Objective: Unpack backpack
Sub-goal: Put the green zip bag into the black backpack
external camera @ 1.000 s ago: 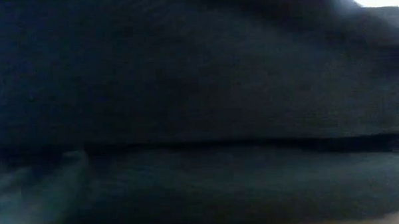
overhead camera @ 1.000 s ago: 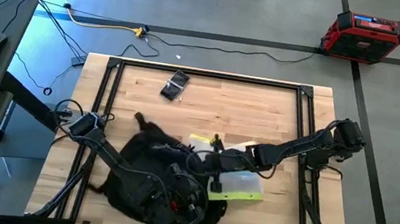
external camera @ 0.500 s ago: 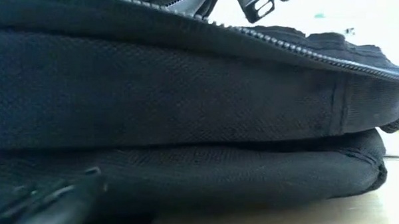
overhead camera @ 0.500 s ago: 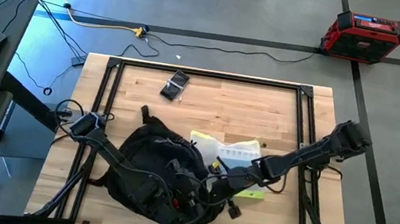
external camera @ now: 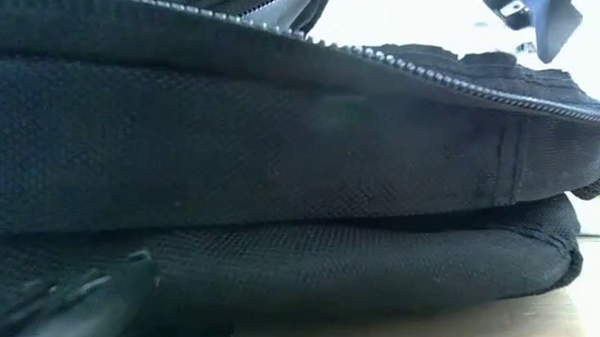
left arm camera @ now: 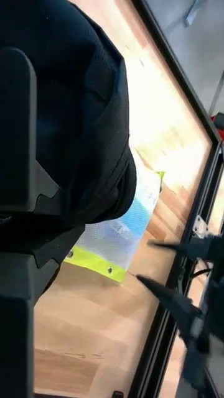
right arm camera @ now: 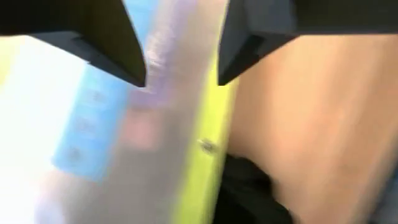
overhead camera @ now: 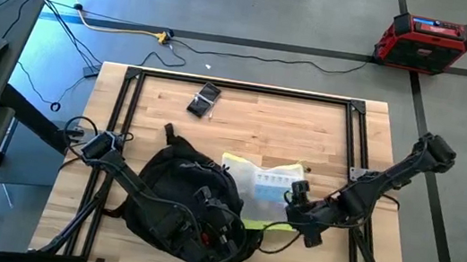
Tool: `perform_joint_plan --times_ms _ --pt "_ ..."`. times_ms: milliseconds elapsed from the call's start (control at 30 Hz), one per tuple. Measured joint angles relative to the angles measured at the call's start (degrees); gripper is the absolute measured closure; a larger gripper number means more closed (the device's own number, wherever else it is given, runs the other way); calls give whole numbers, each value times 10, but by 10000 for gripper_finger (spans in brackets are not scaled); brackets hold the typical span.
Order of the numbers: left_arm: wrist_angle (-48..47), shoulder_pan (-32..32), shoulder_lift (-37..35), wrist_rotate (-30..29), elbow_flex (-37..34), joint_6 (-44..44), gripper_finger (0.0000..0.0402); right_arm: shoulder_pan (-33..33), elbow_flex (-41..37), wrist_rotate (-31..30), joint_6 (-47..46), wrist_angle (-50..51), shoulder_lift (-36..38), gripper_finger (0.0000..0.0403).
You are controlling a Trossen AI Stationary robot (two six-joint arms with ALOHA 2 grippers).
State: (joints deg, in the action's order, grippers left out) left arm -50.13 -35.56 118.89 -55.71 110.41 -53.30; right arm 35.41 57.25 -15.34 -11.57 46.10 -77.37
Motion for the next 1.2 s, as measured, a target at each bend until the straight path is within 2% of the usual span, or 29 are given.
perform_joint_plan --times_ms 133,300,433,567,700,767,867,967,1067,1200 --pt "0 -9 0 -18 0 0 401 -16 -19 -69 21 -42 -1 122" --pt "-1 -22 0 -23 0 5 401 -74 -28 -59 91 -164 -8 64" --pt "0 -25 0 -23 0 6 401 -126 -28 9 140 -274 -41 44" --pt "0 -25 0 -23 0 6 401 -166 -28 69 161 -314 -101 39" --pt "0 -25 0 -22 0 11 401 -191 -28 81 161 -319 -160 39" --pt "0 -25 0 -21 0 14 401 -197 -28 56 147 -319 -186 44" --pt "0 -22 0 -18 0 14 401 -205 -27 37 144 -324 -230 71" --pt "0 -22 0 -18 0 14 401 -205 -24 36 142 -344 -269 128" --pt "0 -22 0 -18 0 14 401 -200 -24 34 125 -350 -289 214" --pt "3 -22 0 -21 0 11 401 -188 -25 33 112 -331 -283 361"
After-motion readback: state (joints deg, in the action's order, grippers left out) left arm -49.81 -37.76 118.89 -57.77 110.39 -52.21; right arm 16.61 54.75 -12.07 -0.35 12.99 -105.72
